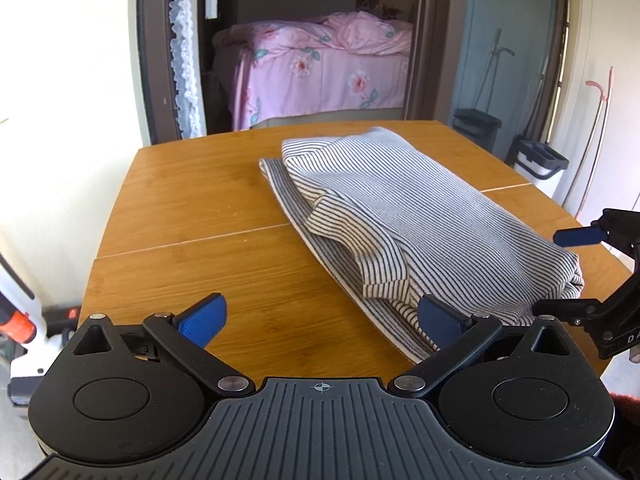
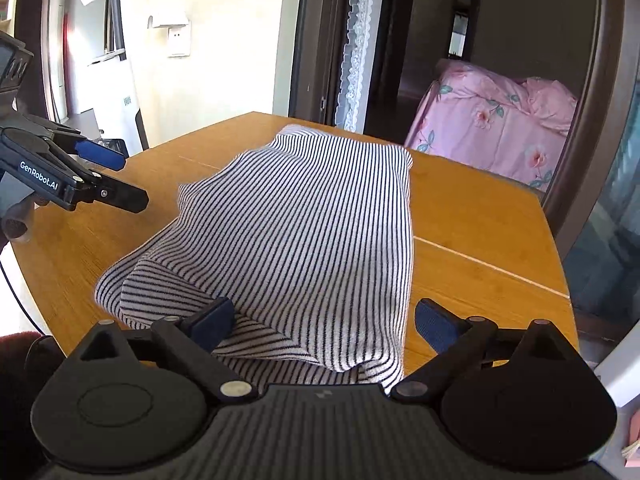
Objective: Fold clothes
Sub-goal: 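Reach the right gripper to the shirt edge and close on it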
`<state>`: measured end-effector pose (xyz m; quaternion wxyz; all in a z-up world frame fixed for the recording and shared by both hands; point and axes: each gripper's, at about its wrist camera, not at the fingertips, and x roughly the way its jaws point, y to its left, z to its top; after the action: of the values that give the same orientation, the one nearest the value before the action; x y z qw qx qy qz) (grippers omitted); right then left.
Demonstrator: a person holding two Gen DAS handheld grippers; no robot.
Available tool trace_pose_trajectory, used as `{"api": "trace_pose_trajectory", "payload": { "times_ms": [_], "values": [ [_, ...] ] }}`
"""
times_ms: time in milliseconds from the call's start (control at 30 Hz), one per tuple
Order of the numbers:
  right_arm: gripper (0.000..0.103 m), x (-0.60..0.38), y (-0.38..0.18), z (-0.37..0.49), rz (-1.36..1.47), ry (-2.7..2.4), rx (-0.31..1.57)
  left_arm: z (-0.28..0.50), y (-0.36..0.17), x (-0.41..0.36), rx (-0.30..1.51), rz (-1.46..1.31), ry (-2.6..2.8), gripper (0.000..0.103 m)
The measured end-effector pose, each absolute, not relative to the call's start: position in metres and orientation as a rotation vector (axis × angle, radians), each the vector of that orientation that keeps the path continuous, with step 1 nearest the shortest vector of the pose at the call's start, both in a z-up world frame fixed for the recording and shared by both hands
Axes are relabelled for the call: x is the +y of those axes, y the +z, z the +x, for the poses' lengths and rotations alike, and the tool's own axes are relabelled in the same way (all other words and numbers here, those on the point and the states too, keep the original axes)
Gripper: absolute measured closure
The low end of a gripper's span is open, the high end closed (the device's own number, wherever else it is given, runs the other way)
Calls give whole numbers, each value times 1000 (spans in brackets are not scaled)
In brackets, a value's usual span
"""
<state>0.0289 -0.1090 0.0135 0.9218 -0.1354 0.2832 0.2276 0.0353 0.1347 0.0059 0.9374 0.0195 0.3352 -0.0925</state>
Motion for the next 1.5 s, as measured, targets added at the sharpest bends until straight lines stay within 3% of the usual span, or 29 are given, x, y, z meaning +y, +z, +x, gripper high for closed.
{"api": "trace_pose_trajectory", "payload": {
  "times_ms": [167, 233, 267, 300, 367, 600, 700, 800, 1033, 1200, 1367, 1500],
  "values": [
    [6, -98, 28, 3, -342, 548, 446, 36, 6, 129, 689, 49, -186, 0],
    [18, -89, 29, -1, -360, 588, 445, 37, 5, 125, 693, 55, -187, 0],
    [32, -84, 29, 0, -370, 603, 454, 38, 4, 123, 696, 60, -188, 0],
    [40, -80, 26, 3, -367, 604, 473, 39, 3, 121, 700, 64, -188, 0],
    [43, -76, 18, 10, -353, 615, 516, 38, 1, 117, 701, 72, -196, 0],
    [40, -77, 5, 14, -312, 637, 557, 36, -2, 118, 709, 79, -195, 0],
    [28, -78, 14, 1, -338, 709, 523, 34, -3, 124, 715, 79, -187, 0],
    [23, -71, 10, -11, -405, 790, 522, 32, -4, 130, 721, 80, -179, 0],
    [24, -51, -16, 1, -489, 706, 521, 18, -4, 133, 725, 97, -214, 0],
    [38, -77, -5, 37, -165, 696, 657, 11, -6, 123, 718, 117, -282, 0],
    [41, -100, -4, 57, 64, 703, 730, 12, -8, 107, 701, 176, -336, 0],
    [41, -100, -6, 55, 83, 702, 733, 8, -7, 99, 670, 234, -373, 0]
  ]
}}
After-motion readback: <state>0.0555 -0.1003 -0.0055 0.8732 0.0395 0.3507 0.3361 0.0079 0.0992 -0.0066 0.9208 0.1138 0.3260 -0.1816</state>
